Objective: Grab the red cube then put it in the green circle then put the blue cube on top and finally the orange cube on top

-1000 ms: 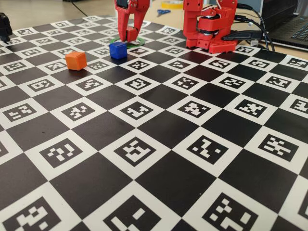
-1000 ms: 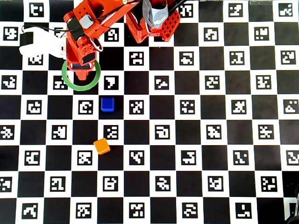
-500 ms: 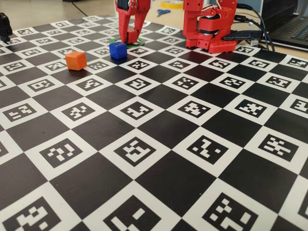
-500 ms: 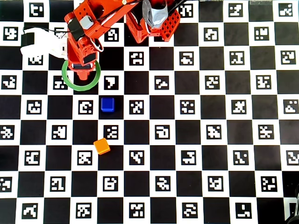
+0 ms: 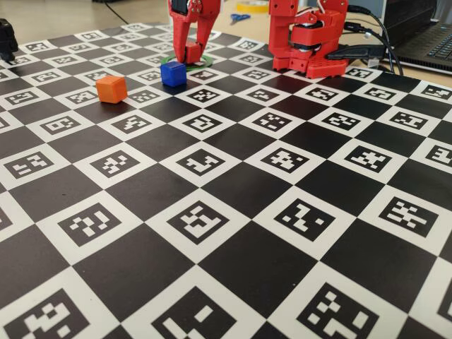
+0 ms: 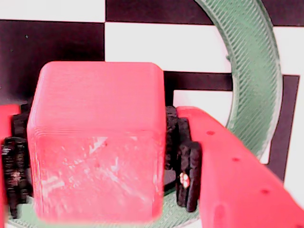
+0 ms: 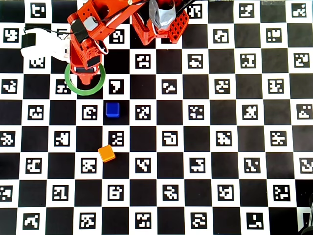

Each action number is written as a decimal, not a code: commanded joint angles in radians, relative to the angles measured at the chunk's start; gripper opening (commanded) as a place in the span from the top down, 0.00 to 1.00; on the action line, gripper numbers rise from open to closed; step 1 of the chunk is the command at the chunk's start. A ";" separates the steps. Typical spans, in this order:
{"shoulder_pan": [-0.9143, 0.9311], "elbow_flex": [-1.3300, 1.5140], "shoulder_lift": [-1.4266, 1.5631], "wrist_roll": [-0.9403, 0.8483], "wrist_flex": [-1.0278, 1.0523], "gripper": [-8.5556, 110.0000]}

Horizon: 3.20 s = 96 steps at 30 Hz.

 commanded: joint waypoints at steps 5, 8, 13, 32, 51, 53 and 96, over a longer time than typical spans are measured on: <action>0.008 -0.005 0.032 -0.006 0.011 0.64; 0.009 -0.008 0.038 -0.006 0.023 0.61; 0.011 -0.037 0.052 -0.003 0.067 0.56; -0.021 -0.181 0.107 0.063 0.175 0.51; -0.087 -0.588 0.181 0.239 0.607 0.53; -0.101 -0.657 0.181 0.279 0.684 0.53; -0.531 -0.563 0.123 0.512 0.689 0.52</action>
